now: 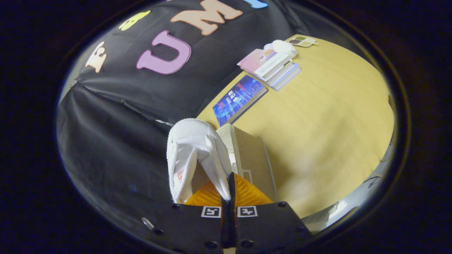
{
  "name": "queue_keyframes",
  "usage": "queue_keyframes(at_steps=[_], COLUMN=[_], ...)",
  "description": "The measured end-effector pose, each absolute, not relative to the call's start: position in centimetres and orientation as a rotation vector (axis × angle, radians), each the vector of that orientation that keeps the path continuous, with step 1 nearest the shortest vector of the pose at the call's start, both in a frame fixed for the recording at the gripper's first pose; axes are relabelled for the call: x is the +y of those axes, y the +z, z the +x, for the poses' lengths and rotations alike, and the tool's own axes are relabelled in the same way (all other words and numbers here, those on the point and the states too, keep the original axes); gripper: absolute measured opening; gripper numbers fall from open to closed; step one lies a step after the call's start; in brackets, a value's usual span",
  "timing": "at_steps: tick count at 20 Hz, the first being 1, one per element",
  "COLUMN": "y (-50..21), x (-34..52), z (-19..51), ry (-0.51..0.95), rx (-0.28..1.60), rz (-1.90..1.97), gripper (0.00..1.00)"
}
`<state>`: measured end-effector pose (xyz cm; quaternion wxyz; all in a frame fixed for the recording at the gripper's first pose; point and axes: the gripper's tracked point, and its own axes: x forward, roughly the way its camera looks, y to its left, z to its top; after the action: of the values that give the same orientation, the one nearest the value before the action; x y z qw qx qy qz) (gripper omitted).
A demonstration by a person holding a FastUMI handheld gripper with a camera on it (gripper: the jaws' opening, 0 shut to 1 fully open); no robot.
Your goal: Open the storage box then place both shoes into the box .Put the left shoe in first, then the right shoe, with the right side of both shoes facing outward in a uniform manner.
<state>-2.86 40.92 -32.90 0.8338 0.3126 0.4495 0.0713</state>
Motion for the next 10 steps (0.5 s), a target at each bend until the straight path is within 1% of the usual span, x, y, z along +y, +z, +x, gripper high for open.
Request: queue_keyframes(at_steps=[3, 7, 10], y=[-33.9, -36.2, -36.8], x=[41.7, 41.1, 42.0], z=[-2.2, -1.0, -0.1], ry=[0.103, -0.002, -0.01], rx=[0.951, 0.937, 0.918], rz=[0.614, 0.49, 0.416], gripper=[0.03, 0.03, 0.03])
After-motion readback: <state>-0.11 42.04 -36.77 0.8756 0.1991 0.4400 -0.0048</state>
